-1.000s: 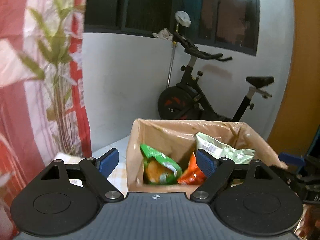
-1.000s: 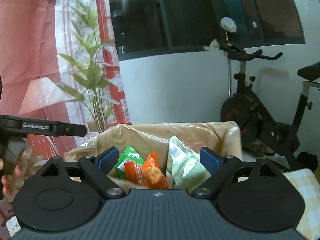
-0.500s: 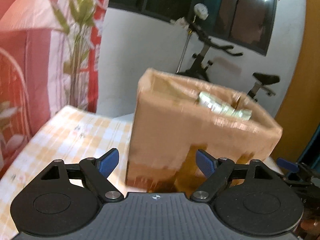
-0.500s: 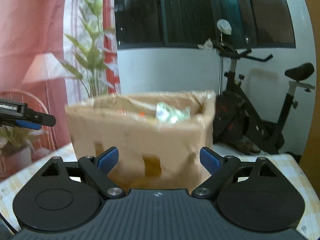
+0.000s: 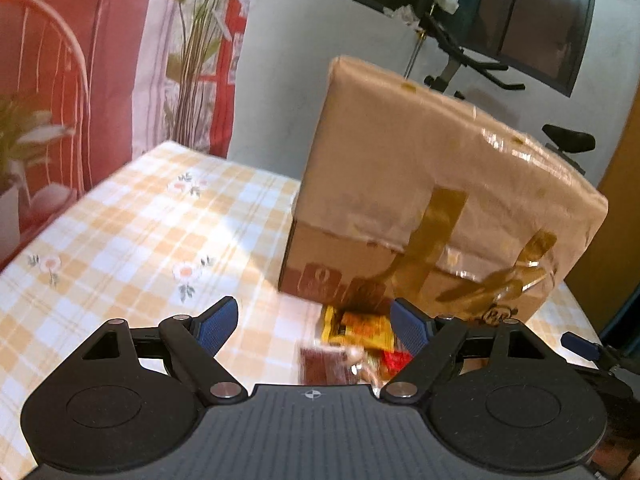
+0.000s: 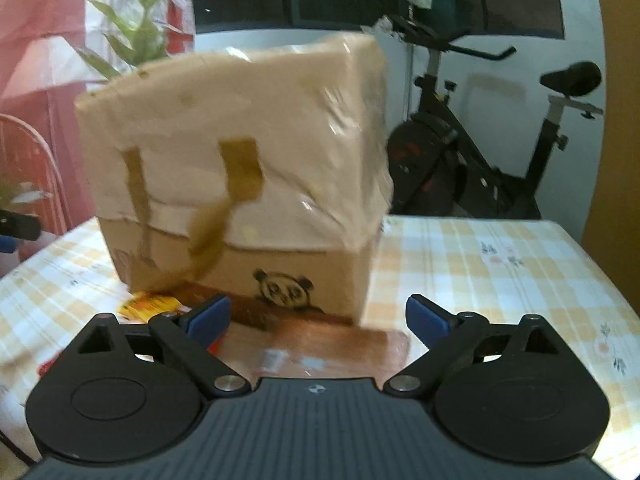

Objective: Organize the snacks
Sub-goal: 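Move both grippers from the box back to the snack pile, then grasp the wrapped bread cake with the right gripper while the left gripper grasps the white cracker packet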

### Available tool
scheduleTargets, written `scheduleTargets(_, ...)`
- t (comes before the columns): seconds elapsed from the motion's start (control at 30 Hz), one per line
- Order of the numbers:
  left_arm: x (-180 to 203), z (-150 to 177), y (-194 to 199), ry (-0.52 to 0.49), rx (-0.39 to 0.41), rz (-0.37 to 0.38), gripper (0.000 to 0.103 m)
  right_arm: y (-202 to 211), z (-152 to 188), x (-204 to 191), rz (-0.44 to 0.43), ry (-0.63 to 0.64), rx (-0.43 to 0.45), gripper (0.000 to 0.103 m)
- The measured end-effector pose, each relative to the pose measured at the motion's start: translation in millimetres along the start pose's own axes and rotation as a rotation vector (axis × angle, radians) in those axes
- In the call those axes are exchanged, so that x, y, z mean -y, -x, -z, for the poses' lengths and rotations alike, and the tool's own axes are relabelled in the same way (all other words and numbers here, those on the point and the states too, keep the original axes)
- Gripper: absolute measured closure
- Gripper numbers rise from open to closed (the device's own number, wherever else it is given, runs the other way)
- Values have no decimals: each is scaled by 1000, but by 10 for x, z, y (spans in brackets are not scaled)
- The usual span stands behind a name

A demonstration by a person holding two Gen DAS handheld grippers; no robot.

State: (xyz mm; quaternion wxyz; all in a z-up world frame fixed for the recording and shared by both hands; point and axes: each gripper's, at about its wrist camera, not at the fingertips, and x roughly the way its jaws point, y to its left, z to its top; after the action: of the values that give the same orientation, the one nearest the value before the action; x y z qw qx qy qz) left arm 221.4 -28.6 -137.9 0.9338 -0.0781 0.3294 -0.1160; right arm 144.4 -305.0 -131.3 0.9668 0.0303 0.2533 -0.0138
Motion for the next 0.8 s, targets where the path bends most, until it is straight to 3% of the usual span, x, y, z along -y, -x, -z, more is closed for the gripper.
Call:
scheduleTargets(0.3, 78, 111, -80, -18, -38, 2, 18, -168, 172, 51, 43, -25, -79, 4)
scheduleTargets(0.6, 71, 186, -138, -13, -69, 20, 19, -249, 215, 115, 4, -58, -122, 2)
scheduleTargets(0.8, 126, 251, -134, -47, -90, 67, 28, -312, 223, 112, -13, -45, -156, 3)
